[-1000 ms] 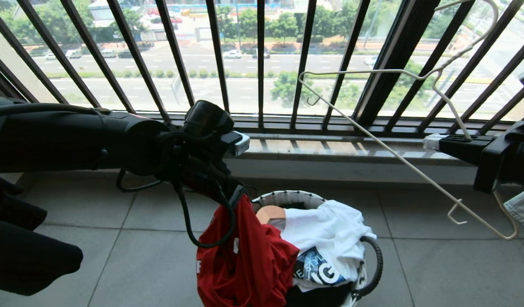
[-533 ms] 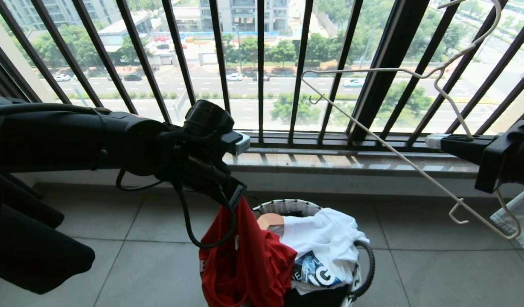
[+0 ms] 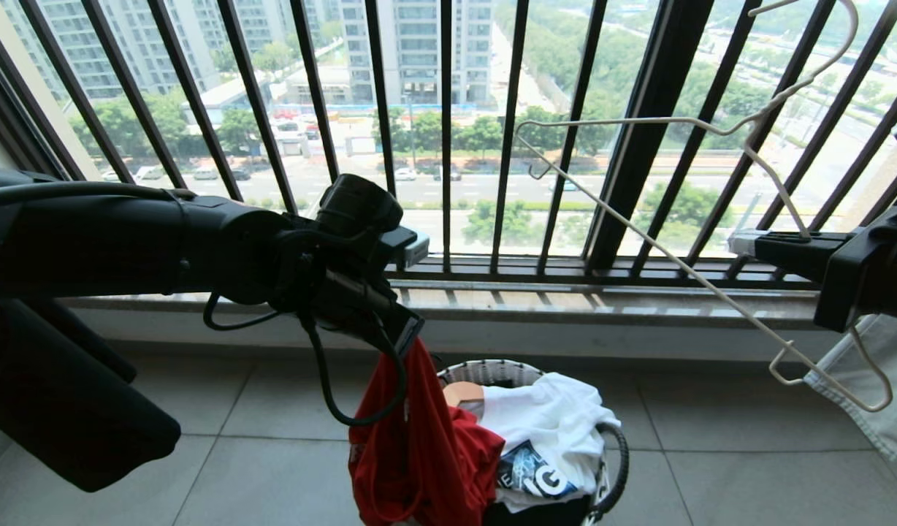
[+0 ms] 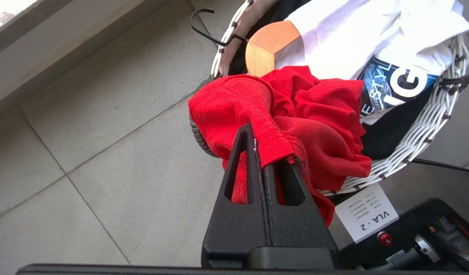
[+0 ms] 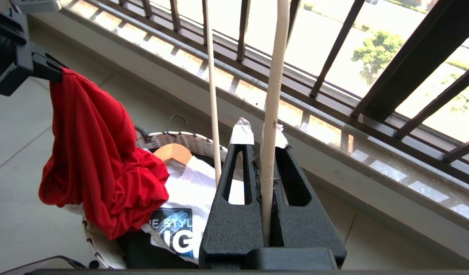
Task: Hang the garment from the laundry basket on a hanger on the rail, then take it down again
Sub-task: Pick up clothes from the basket
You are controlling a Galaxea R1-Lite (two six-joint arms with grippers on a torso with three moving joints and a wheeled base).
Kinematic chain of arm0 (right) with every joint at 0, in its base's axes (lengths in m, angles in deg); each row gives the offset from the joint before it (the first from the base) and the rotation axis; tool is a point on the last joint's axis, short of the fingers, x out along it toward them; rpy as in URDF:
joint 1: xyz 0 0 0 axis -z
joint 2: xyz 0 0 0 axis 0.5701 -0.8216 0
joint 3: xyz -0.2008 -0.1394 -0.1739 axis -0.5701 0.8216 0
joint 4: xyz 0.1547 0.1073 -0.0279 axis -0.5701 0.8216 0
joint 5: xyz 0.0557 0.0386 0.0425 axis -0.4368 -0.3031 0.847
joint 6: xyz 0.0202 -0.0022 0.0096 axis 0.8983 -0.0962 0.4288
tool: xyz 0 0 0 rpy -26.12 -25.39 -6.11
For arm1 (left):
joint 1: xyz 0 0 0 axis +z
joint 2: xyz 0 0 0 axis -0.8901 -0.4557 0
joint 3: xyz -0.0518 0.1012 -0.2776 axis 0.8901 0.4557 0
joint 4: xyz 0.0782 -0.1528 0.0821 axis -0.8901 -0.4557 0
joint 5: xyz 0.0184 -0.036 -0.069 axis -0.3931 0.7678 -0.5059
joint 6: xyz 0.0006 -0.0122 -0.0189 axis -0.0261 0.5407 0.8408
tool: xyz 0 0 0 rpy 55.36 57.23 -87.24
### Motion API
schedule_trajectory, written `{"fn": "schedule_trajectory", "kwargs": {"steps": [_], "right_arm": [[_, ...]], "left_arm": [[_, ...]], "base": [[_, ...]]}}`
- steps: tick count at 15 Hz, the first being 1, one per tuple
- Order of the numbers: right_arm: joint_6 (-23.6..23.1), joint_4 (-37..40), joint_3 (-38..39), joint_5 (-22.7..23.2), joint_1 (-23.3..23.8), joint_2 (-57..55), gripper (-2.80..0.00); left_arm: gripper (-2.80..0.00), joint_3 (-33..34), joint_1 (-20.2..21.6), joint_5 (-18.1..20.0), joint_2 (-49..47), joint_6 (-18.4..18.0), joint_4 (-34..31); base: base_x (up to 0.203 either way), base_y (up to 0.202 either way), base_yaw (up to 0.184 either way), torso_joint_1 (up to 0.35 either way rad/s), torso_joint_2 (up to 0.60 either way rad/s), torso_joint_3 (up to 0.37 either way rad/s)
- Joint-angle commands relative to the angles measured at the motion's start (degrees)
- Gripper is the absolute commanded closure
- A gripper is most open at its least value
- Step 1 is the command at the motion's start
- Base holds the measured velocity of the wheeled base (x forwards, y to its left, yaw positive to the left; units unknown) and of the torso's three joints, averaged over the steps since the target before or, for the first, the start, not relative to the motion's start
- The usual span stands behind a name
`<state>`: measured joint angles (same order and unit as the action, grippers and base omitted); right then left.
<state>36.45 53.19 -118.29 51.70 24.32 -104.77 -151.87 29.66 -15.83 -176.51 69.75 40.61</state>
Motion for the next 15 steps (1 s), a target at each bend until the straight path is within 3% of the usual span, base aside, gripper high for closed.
{"fn": "schedule_trajectory", "kwargs": {"steps": [1,15], "right_arm": [[-0.1,-0.1,0.0,0.1,0.0,-0.1,0.0],[0.0,-0.1,0.0,0.1,0.0,-0.1,0.0]], "left_arm": [[0.0,0.0,0.0,-0.1,-0.2,-0.1,-0.1],[0.0,0.0,0.0,-0.1,-0.8,-0.1,0.0]], "base": [[0.0,0.0,0.0,-0.002,0.0,0.194],[0.0,0.0,0.0,0.001,0.0,0.187]]}}
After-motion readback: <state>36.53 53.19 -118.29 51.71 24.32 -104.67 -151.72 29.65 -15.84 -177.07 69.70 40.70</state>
